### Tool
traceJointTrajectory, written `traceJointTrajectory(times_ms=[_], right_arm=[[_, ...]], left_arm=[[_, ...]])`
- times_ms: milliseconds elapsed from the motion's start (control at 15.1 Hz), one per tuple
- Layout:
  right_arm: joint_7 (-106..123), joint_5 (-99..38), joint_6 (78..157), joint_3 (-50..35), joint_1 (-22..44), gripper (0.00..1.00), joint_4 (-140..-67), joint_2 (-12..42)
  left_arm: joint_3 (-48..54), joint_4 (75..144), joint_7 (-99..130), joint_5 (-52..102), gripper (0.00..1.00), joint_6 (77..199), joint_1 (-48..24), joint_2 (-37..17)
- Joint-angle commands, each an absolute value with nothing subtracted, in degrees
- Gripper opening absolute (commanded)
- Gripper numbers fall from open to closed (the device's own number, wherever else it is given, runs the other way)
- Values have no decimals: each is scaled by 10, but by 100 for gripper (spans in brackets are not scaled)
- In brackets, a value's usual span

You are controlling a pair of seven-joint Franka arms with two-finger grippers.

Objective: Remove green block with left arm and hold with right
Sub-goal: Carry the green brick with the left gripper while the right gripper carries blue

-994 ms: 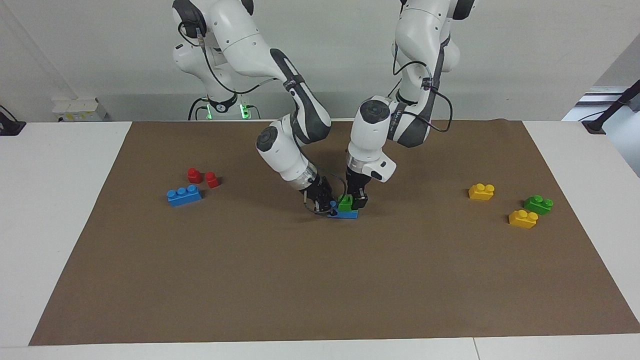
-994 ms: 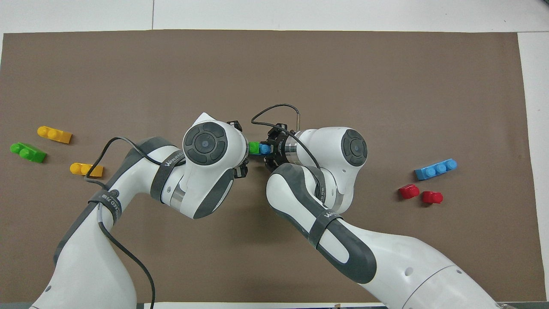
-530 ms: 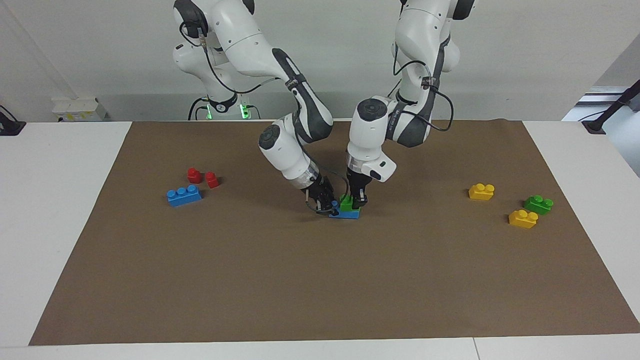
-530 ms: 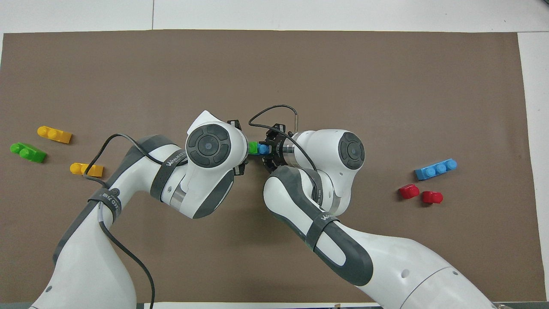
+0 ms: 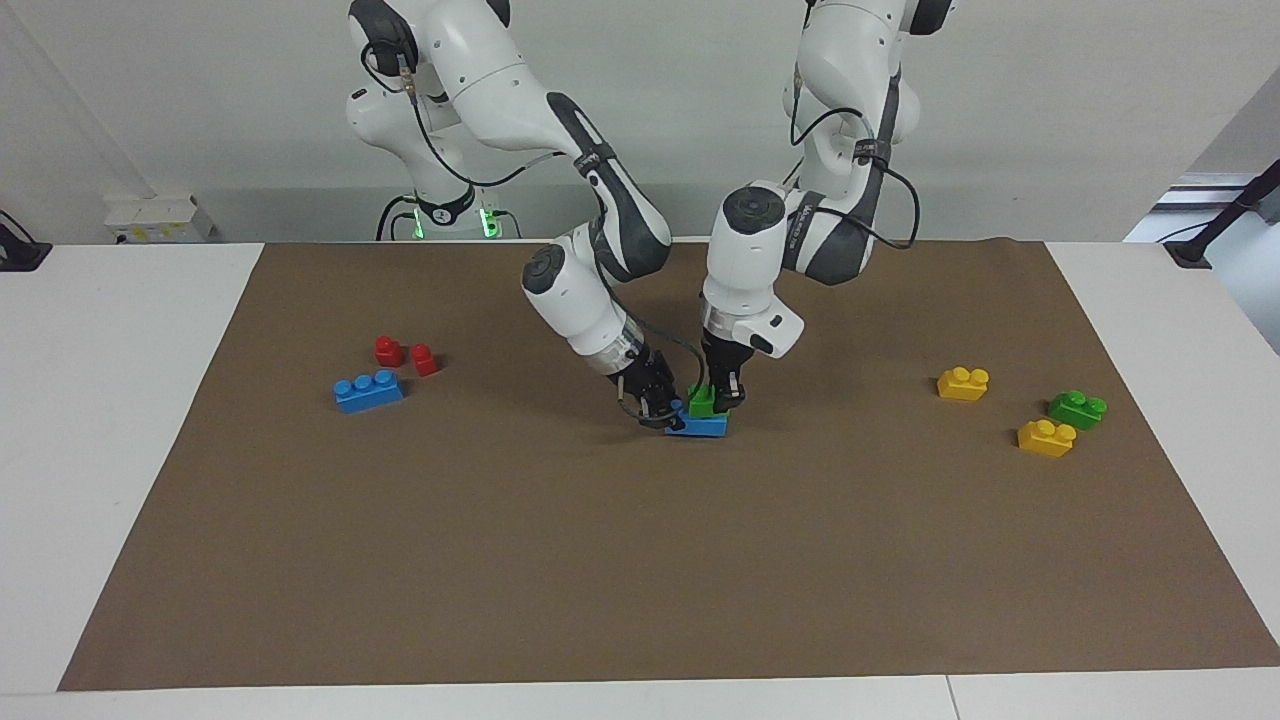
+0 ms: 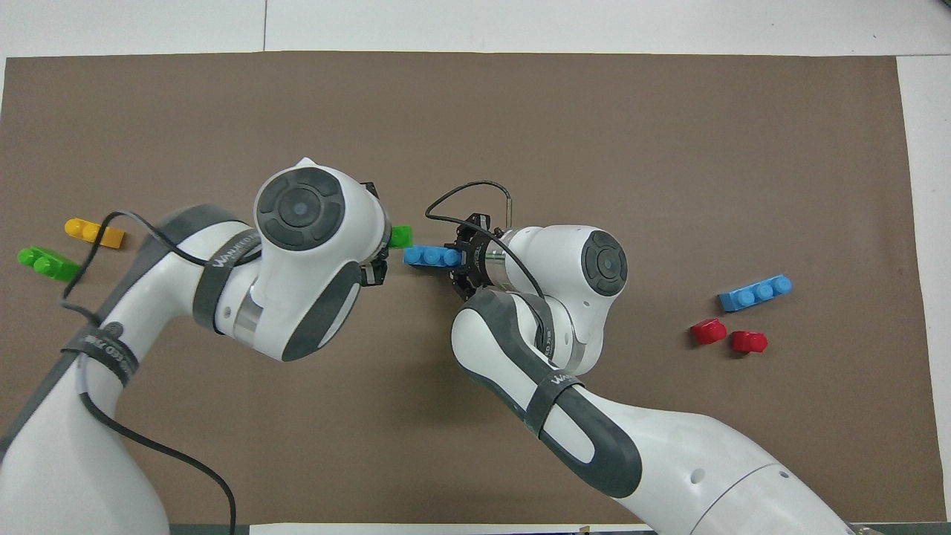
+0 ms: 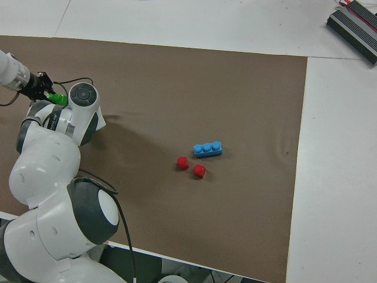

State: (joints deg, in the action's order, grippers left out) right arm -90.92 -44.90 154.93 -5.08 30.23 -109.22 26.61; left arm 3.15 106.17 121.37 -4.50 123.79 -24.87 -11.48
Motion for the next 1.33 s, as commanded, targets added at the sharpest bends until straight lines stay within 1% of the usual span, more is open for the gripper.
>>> traceJointTrajectory(times_ms=[0, 66, 133, 398, 530, 663, 729, 795, 928, 1060, 1259], right_arm=[[-905, -462, 1553, -50, 295, 0, -1092, 266], [-906, -459, 1538, -48, 288, 0, -1084, 265], [-904, -449, 1505, -46, 270, 0, -1071, 264], [-861, -340, 1347, -47, 139, 0, -1018, 247], [-808, -325, 1262, -46, 86, 0, -994, 234], [-733, -325, 1214, -46, 22, 0, -1000, 224], [-683, -325, 1200, -47, -16, 0, -1018, 219], [-653, -325, 1192, -47, -34, 0, -1038, 210], [-633, -325, 1180, -45, -53, 0, -1056, 205], [-589, -326, 1185, -45, -81, 0, -1078, 197], [-567, -326, 1187, -45, -103, 0, -1101, 190]], left_arm=[[36, 1050, 1153, -38, 0, 1202, -201, -95], [36, 1050, 1133, -31, 0, 1199, -186, -89], [36, 1049, 1103, -23, 0, 1189, -173, -85], [35, 1055, 961, -9, 0, 1189, -105, -84], [34, 1061, 872, 20, 0, 1192, -69, -84], [33, 1069, 805, 27, 0, 1195, -42, -82], [33, 1075, 771, 28, 0, 1205, -33, -83], [33, 1082, 740, 29, 0, 1220, -20, -86], [33, 1085, 685, 29, 0, 1237, -4, -97], [33, 1085, 609, 29, 0, 1254, 16, -111], [32, 1085, 542, 28, 0, 1285, 34, -136]])
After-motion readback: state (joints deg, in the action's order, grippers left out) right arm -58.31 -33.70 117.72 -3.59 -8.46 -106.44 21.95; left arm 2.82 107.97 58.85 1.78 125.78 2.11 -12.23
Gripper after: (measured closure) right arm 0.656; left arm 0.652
